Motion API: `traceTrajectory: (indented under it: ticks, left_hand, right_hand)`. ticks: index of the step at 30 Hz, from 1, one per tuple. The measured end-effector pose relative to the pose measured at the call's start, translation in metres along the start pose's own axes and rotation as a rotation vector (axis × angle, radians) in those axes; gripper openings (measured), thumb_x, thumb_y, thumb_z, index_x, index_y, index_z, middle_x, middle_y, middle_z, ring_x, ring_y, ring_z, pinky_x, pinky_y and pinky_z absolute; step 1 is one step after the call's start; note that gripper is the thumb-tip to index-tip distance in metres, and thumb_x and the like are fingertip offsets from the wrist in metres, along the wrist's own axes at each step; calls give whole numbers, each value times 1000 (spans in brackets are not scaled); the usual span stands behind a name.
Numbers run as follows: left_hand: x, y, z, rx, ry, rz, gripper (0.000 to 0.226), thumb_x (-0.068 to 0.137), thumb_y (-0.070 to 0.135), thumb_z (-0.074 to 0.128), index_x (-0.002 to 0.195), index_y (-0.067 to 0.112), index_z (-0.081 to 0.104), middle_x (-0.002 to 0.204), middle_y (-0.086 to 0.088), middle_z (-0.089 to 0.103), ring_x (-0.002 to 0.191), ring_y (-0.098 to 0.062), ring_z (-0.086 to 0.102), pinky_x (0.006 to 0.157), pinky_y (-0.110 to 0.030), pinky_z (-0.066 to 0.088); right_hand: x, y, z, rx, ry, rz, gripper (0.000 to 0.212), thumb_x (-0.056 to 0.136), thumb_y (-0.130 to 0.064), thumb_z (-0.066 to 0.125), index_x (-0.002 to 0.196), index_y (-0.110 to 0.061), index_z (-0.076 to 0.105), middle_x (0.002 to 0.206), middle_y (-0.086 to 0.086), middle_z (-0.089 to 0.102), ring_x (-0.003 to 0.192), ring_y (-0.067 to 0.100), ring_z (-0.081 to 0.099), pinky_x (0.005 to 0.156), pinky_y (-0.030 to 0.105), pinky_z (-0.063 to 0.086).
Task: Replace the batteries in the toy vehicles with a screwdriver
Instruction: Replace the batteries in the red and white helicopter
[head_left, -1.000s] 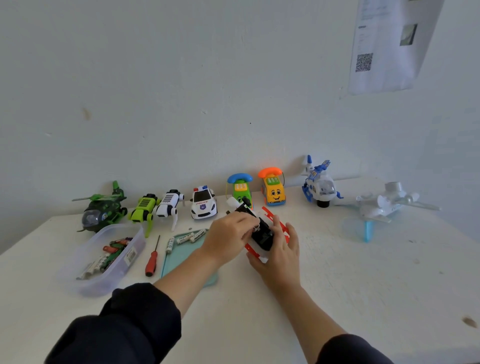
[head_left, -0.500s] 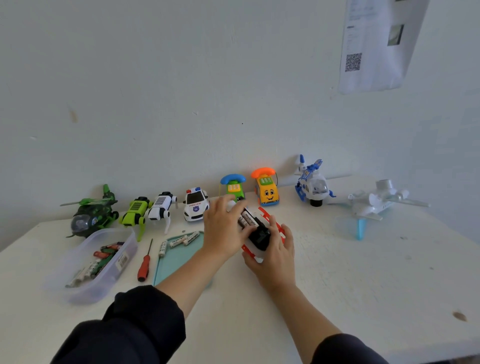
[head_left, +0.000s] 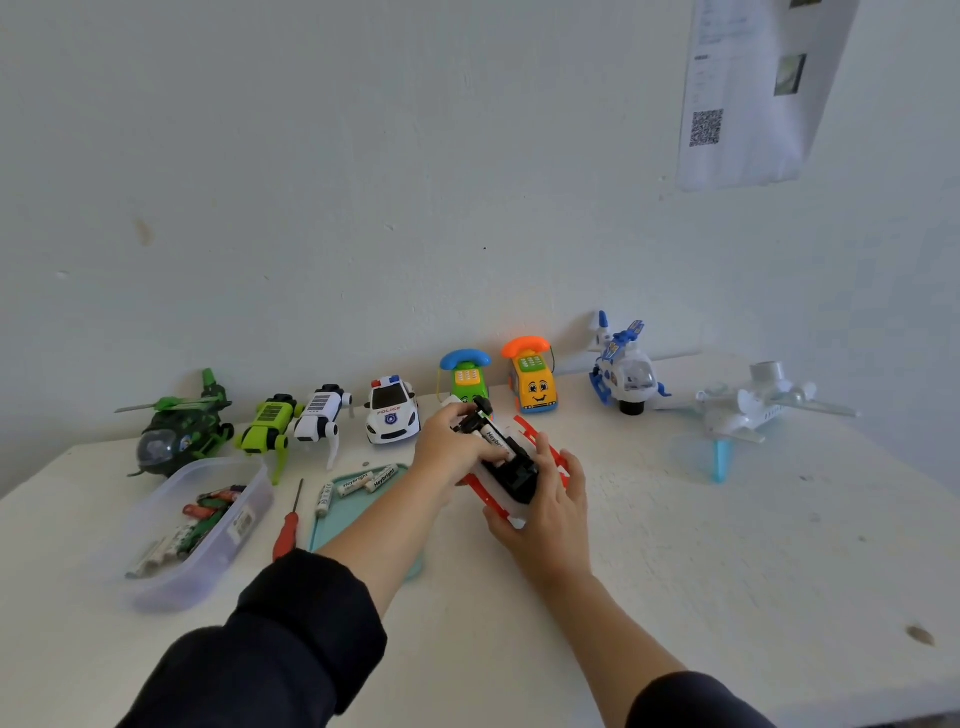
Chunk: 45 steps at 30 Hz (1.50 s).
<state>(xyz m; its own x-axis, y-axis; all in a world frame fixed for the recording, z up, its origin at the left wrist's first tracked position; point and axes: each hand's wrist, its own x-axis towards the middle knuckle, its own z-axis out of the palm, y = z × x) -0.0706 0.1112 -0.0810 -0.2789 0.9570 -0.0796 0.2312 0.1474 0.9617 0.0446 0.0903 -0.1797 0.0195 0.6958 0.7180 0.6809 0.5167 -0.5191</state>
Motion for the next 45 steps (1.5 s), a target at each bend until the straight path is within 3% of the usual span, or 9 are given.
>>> traceTrajectory:
  ticks: [7,14,20,23,27,31,35,41,45]
  left_hand:
    - [-2,1,1,87,-7,31,64,63,13,83,118,31,55,113,-3,62,101,-25,61,84,-44,55]
    - [2,4,-16,-55,-61,-63,28,89,16,64,116,22,62,94,-6,65,69,-17,61,61,-29,52]
    - [1,-2,-6,230,74,194,31,87,23,64,118,21,62,111,-3,64,101,-22,60,90,-42,51]
    - [-2,0,-6,302,81,226,29,86,31,64,114,21,63,108,1,63,99,-16,58,86,-33,49]
    - [-3,-8,-8,268,61,177,28,74,44,73,89,25,59,93,-1,65,88,-21,63,77,-44,56]
    - [1,-10,-7,263,92,230,28,73,40,76,85,22,58,91,-2,65,90,-23,62,81,-45,53]
    - [-3,0,-13,160,-27,67,29,80,46,69,91,22,59,96,-5,64,82,-24,65,80,-44,56]
    - [-5,10,-42,-21,-192,-163,45,92,60,40,98,24,65,87,-5,53,73,-21,63,76,-38,55]
    - [-4,9,-39,13,-202,-146,48,91,59,42,112,22,63,89,-4,53,76,-20,62,76,-37,55]
  right_hand:
    - [0,1,0,17,7,11,95,58,-30,86,131,-18,26,137,16,51,123,45,40,96,57,43]
    - [0,-3,-1,11,-17,5,94,60,-32,85,131,-20,26,138,14,50,127,41,37,98,56,41]
    - [1,0,-2,8,31,36,99,56,-31,88,135,-10,32,130,17,55,122,31,32,94,54,43]
    - [0,0,-2,11,28,40,99,58,-34,85,137,-4,33,129,16,55,122,29,31,93,52,43]
    - [3,1,0,2,5,-13,97,58,-34,84,135,-14,27,136,13,51,123,31,28,94,54,44]
    - [2,-2,-2,30,10,25,81,66,-50,61,132,-17,28,133,15,54,121,30,30,93,56,46]
    - [2,1,-3,19,38,-32,97,53,-28,87,130,-11,31,133,19,52,121,34,30,91,60,45]
    - [2,-3,-2,32,107,-42,73,65,-38,69,123,-9,36,133,27,49,124,40,34,94,61,41]
    - [2,-2,-2,-62,66,-43,80,58,-29,82,126,-18,41,138,26,43,124,46,36,92,62,40]
